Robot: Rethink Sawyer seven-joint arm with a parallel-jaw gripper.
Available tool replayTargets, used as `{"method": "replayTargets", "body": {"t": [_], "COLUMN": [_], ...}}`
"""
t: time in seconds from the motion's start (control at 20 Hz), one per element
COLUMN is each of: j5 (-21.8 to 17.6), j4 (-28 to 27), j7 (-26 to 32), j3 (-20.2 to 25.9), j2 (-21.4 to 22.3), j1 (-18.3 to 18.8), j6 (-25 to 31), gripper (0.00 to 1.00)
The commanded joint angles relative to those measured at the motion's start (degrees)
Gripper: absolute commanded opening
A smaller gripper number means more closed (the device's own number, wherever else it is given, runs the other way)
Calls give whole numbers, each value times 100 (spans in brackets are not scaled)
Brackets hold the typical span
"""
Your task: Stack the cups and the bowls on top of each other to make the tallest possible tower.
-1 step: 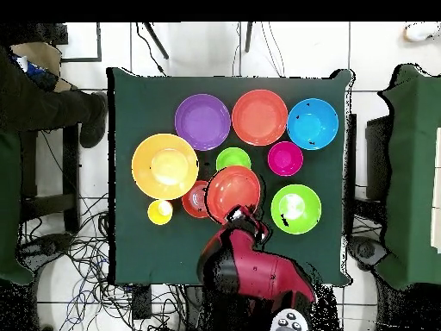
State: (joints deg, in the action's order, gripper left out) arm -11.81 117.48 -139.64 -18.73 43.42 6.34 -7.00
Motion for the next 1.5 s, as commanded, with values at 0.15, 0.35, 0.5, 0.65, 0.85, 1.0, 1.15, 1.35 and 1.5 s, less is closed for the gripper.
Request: {"method": "replayTargets", "body": {"t": [0.15,0.35,0.5,0.65,0.85,1.0,1.15,1.35,1.5], "j5": [-259,-269,-270,-278,-282,-277,-282,-275,-344], "j4": [353,367,376,390,402,398,363,283,226], "j7": [-140,-112,-102,-100,-105,-102,-61,-29,110], "j3": [752,782,788,804,799,792,846,572,587], "j2": [171,196,207,212,205,206,208,115,148], "j1": [69,116,128,142,142,136,178,-10,38], "j6": [690,710,727,724,709,723,789,787,937], "gripper": [0,100,100,100,100,100,100,100,100]}}
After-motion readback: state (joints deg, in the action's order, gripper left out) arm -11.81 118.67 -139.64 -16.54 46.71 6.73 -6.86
